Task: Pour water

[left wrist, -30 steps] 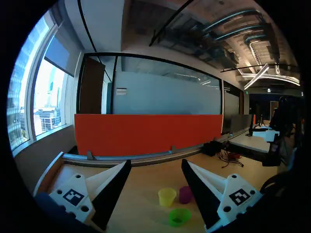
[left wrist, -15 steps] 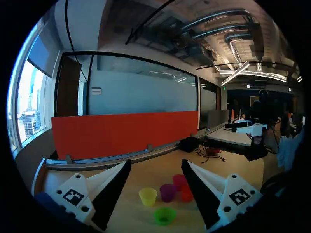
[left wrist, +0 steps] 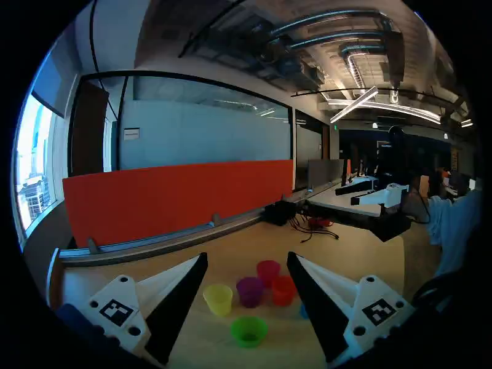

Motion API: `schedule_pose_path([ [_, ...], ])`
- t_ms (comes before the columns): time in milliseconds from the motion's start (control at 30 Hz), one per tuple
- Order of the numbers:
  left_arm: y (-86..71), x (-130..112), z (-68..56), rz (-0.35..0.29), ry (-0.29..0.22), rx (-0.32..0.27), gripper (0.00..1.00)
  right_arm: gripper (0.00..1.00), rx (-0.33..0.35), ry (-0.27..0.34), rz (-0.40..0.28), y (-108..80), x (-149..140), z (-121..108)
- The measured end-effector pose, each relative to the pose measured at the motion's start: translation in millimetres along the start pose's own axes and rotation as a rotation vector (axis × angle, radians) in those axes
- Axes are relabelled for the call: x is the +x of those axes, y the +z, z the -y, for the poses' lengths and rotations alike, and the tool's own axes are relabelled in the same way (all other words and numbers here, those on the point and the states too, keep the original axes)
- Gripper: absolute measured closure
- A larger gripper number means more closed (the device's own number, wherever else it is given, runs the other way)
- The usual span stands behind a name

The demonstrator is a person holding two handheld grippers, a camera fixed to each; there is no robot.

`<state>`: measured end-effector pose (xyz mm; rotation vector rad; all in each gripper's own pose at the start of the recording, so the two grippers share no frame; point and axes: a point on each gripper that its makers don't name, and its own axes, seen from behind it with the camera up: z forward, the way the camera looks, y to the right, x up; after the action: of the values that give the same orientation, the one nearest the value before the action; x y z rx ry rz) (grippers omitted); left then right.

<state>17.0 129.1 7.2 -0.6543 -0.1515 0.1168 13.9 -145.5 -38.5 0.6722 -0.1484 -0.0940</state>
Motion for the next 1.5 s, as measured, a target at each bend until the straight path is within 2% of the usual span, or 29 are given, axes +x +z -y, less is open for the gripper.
schedule_pose_path([
  [167, 3.3, -17, -2.7, 0.03, 0.008, -0.028, 0.04, 0.0, 0.048, -0.033, 0.062, 1.3, -21, 10],
  [333, 8.1, -40, 0.0, 0.074, 0.014, -0.041, 0.04, 0.0, 0.091, -0.069, 0.101, 3.9, -39, 19],
  [600, 13.3, -78, 3.1, 0.129, 0.024, -0.054, 0.04, 0.0, 0.164, -0.079, 0.148, 11.1, -66, 32],
  [900, 17.0, -116, 5.6, 0.186, 0.01, -0.073, 0.04, 0.0, 0.189, -0.078, 0.219, 22.6, -108, 29],
  [1233, 19.5, -163, 4.9, 0.268, 0.014, -0.088, 0.04, 0.0, 0.235, -0.107, 0.322, 28.7, -162, 32],
  [1500, 19.3, -192, 3.0, 0.318, 0.019, -0.108, 0.04, 0.0, 0.27, -0.149, 0.385, 31.0, -198, 36],
])
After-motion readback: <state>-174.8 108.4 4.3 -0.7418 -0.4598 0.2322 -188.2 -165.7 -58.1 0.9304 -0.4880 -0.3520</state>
